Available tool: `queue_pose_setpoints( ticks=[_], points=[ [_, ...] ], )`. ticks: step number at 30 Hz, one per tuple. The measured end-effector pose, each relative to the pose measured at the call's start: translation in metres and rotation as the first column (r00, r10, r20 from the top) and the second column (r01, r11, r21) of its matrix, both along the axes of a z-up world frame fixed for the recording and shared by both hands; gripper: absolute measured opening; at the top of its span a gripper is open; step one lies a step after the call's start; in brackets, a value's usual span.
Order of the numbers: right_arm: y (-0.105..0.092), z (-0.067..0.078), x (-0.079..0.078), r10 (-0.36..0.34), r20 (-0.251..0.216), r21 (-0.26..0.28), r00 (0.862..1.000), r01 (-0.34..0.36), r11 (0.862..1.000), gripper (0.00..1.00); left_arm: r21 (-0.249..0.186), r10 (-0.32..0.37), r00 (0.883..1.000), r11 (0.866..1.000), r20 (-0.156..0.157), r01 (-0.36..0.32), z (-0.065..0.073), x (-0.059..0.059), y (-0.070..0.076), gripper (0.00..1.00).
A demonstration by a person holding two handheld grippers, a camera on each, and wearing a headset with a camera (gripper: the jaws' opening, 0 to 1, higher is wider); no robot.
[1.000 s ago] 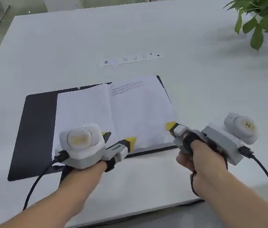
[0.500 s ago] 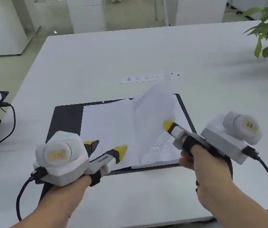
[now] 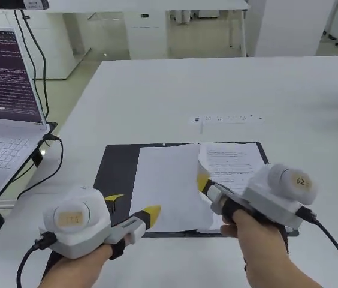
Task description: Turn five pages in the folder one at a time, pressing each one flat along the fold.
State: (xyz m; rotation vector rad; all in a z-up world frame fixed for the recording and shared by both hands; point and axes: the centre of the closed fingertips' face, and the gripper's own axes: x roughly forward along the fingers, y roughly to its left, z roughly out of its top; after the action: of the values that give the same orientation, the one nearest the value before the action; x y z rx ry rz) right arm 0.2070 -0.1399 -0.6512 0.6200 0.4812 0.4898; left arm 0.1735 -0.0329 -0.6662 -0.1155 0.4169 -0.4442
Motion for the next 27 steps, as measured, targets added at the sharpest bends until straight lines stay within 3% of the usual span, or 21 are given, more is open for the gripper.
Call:
queue_pose_setpoints(
  ticks=[1,3,5,9,16,19,22,25,27],
  points=[
    [0.004,-0.002,0.0,0.011,0.002,-0.02,1.0,-0.011,1.0,0.0,0.0,0.004,1.0,1.0,0.0,-0.004,0.0,-0.001,0.003,0.49],
    [0.016,-0.004,0.0,0.028,-0.008,-0.007,1.0,-0.028,1.0,0.0,-0.008,0.017,1.0,1.0,0.005,-0.017,0.002,-0.003,0.009,0.49],
    [0.027,-0.009,-0.002,0.055,-0.012,-0.047,0.998,-0.056,0.997,0.0,-0.007,0.029,1.0,1.0,0.008,-0.028,0.003,-0.004,0.015,0.49],
    [0.046,-0.018,-0.002,0.087,-0.03,-0.07,0.996,-0.089,0.994,0.0,-0.009,0.044,0.999,0.999,0.01,-0.044,0.005,-0.005,0.026,0.48],
    [0.068,-0.047,-0.003,0.128,-0.071,-0.156,0.989,-0.138,0.978,0.0,0.001,0.046,0.999,0.999,0.021,-0.046,0.007,-0.006,0.036,0.48],
    [0.075,-0.059,-0.003,0.146,-0.086,-0.193,0.986,-0.16,0.968,0.0,0.011,0.04,0.999,0.999,0.024,-0.04,0.006,-0.007,0.038,0.47],
    [0.083,-0.076,-0.003,0.182,-0.104,-0.258,0.978,-0.204,0.944,0.0,0.021,0.038,0.999,0.999,0.018,-0.039,0.002,-0.009,0.042,0.47],
    [0.088,-0.088,-0.001,0.184,-0.112,-0.285,0.977,-0.209,0.935,0.0,0.018,0.044,0.999,0.999,0.008,-0.044,-0.001,-0.01,0.045,0.47],
    [0.089,-0.099,0.001,0.188,-0.115,-0.322,0.975,-0.216,0.922,0.0,0.019,0.045,0.999,0.999,-0.001,-0.045,-0.004,-0.011,0.047,0.47]
  ],
)
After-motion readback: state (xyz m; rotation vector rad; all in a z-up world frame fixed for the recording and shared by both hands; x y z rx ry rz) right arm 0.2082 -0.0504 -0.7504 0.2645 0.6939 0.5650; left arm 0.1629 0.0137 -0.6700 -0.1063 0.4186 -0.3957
